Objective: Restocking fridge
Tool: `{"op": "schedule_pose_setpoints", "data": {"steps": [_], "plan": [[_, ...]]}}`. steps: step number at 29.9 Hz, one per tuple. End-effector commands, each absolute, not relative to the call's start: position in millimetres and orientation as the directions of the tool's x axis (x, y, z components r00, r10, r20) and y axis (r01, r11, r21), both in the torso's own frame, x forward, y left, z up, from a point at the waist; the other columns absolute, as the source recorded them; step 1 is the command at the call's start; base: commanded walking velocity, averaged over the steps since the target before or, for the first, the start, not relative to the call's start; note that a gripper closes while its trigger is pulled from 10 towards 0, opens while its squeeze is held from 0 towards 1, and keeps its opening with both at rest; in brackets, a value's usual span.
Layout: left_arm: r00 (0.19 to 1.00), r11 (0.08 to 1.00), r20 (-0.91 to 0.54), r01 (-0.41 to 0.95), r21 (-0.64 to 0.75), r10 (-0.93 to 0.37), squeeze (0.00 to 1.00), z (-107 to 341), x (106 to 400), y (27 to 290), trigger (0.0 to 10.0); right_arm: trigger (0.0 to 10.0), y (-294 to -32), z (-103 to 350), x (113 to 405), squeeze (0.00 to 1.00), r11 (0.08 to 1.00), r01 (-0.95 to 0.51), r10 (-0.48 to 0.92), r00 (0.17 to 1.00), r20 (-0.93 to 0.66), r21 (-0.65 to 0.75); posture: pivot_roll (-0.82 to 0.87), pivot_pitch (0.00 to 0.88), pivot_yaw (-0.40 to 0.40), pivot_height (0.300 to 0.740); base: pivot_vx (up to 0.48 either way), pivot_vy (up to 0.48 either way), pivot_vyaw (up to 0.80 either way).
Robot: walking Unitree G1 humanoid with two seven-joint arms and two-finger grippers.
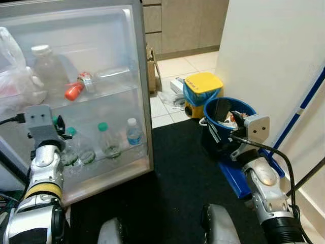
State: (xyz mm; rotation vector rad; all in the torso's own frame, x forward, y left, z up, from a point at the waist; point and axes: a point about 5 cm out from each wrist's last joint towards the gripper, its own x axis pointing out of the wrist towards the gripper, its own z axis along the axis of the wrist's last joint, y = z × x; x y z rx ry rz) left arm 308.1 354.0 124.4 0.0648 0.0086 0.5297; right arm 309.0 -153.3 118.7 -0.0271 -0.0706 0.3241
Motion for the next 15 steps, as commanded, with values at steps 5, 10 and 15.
{"op": "schedule_pose_setpoints", "data": {"steps": [5, 10, 15], "plan": [[0.767, 0.744, -0.167, -0.642, -0.186, 0.620, 0.00, 94.8, 281.9, 375.7, 10.0, 10.0, -154.2, 119.1, 308.5, 0.00, 0.950, -0.311, 0.312, 0.948, 0.061, -0.029, -0.03, 0.000, -0.065, 0.436, 0.000, 0.000, 0.00], [0.740, 0.682, -0.113, -0.659, -0.318, 0.663, 0.00, 112.0, 279.5, 391.2, 10.0, 10.0, -155.2, 119.0, 308.6, 0.00, 0.950, -0.309, 0.311, 0.949, 0.060, -0.030, -0.03, 0.000, -0.066, 0.436, 0.000, 0.000, 0.00], [0.686, 0.610, -0.084, -0.691, -0.389, 0.723, 0.00, 126.2, 271.3, 409.5, 10.0, 10.0, -155.3, 119.6, 308.9, 0.00, 0.950, -0.310, 0.312, 0.948, 0.061, -0.031, -0.03, 0.000, -0.068, 0.436, 0.000, 0.000, 0.00]]}}
